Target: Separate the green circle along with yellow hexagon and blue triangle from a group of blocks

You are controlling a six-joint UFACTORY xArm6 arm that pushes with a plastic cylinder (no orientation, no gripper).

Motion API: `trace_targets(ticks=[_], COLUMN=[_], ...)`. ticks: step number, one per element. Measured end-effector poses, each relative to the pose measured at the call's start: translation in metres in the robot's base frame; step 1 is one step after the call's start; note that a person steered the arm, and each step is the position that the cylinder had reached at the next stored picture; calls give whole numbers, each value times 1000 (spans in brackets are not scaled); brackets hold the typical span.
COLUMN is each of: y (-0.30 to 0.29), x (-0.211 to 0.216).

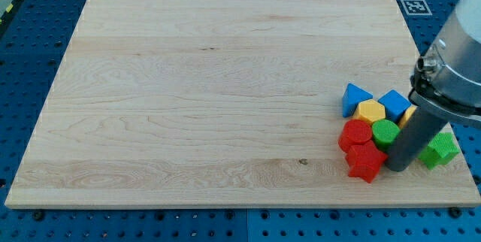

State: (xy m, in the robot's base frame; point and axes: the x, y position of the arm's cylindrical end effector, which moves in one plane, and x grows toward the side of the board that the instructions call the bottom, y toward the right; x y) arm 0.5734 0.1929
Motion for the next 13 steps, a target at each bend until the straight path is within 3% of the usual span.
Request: trace_targets(ticks=[6,13], y=[-14,34], x=[-87,-61])
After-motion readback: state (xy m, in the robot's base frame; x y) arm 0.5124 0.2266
